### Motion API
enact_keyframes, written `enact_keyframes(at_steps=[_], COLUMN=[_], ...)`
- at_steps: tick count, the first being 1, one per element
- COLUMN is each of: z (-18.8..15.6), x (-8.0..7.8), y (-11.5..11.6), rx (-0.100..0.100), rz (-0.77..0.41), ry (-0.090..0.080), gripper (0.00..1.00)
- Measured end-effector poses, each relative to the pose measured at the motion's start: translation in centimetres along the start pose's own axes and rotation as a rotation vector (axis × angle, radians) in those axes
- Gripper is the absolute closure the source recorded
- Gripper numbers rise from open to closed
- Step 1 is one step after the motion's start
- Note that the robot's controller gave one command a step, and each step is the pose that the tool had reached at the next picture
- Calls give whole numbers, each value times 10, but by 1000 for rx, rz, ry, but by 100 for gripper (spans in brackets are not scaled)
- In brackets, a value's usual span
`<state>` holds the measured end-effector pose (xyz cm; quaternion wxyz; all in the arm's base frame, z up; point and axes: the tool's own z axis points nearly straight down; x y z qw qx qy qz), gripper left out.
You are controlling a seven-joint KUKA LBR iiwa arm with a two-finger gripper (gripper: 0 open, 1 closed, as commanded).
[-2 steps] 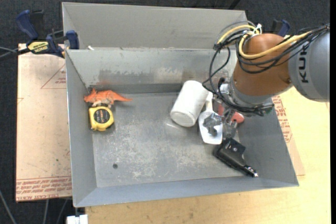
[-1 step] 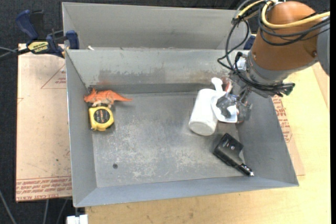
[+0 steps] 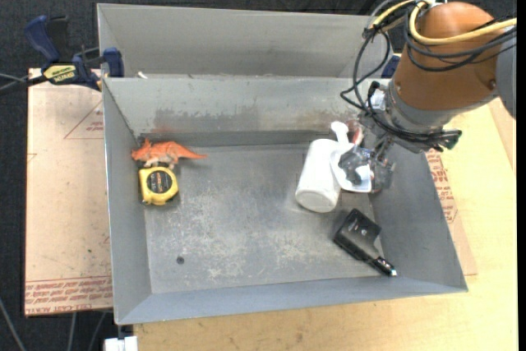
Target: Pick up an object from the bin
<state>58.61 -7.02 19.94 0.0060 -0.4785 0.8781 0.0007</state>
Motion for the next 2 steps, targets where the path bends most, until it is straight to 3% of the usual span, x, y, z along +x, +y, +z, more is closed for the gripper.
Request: enact_keyframes(at_steps=[1,2], z=[-71,-71], x=[15,15], y=[21,21], rx=[2,1], rz=[163,165], ry=[-4,-4], gripper=[100,100])
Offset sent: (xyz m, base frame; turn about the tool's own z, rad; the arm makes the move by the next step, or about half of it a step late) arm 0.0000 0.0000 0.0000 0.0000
